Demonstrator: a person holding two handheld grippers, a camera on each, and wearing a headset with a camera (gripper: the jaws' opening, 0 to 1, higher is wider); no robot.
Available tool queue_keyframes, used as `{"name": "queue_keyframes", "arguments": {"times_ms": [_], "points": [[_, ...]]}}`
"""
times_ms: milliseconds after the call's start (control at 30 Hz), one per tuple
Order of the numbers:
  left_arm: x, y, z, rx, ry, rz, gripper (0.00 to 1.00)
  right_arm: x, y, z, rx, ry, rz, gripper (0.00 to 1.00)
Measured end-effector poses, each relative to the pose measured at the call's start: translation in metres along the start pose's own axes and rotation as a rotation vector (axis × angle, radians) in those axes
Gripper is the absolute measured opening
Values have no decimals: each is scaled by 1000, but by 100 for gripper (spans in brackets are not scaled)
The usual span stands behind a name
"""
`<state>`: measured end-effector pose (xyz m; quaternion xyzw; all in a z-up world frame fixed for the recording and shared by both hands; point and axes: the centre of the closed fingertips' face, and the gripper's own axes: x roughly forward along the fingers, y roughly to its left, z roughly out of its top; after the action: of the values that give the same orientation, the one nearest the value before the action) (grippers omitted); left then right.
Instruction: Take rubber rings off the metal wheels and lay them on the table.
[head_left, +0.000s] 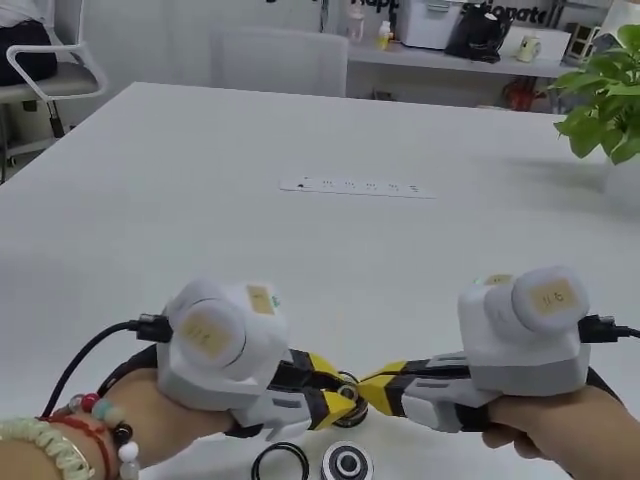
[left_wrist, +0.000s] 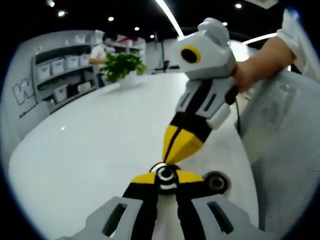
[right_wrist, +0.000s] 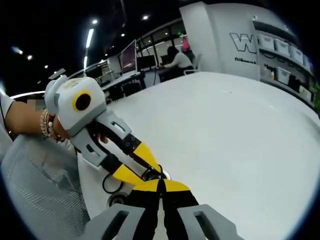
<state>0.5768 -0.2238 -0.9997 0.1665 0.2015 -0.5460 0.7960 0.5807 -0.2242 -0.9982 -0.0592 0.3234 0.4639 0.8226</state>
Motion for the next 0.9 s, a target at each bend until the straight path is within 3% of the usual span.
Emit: {"name": "queue_keyframes", "arguments": {"times_ms": [300,367,467,700,900], "points": [[-1,0,1,-2,42,-5,14,-1,-3,-2,16,5,-7,0],[-3,1,0,36,52,-8,15,-2,-3,-2,17,2,-7,0],[-7,2,1,36,54,-12,17,-2,-3,1,30,-9,-5,0],[-19,9,22,30,10,16,34,-6,-8,6,53,-35,-17,0],[-34,12,39,30,13,14,49,-7,-6,12,60,-58,-10,0]]}}
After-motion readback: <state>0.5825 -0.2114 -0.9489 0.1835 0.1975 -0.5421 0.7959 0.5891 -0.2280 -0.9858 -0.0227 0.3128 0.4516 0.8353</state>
